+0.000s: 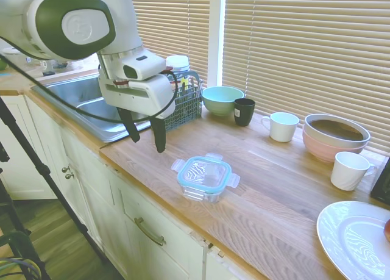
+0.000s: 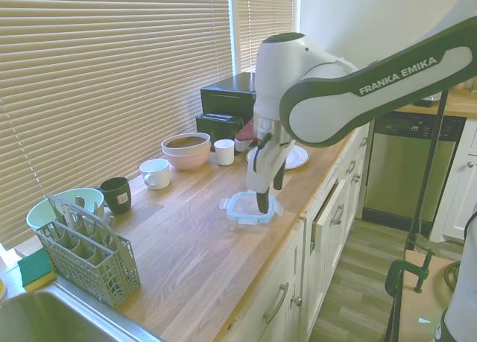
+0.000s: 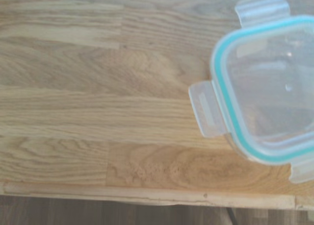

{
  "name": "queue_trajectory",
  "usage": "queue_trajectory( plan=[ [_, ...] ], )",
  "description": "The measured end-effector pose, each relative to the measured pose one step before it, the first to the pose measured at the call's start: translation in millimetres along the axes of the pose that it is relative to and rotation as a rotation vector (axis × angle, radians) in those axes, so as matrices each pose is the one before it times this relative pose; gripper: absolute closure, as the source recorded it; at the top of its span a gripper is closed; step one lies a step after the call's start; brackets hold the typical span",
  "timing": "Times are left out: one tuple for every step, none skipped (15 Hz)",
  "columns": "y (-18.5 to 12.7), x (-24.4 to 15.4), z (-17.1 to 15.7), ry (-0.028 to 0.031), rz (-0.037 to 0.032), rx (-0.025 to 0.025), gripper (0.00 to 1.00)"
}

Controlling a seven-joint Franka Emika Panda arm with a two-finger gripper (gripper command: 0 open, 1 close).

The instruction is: Cover the lid of the food container

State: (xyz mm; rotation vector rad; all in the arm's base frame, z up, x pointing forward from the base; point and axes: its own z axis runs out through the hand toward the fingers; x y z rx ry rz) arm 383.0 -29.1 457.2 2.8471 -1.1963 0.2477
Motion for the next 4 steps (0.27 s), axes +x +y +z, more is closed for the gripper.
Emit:
queue_trajectory(
  plan=[
    [6.61,-1.43,3.02,-0.01367,0.01531,-0.00172,0.0],
    [5.58,0.13,3.36,-0.01026,0.01328,0.00017,0.0],
    [4.15,0.8,2.43,-0.00723,0.00861,-0.00007,0.0],
    [3.76,0.77,3.27,-0.00747,0.0073,-0.00206,0.0]
  ],
)
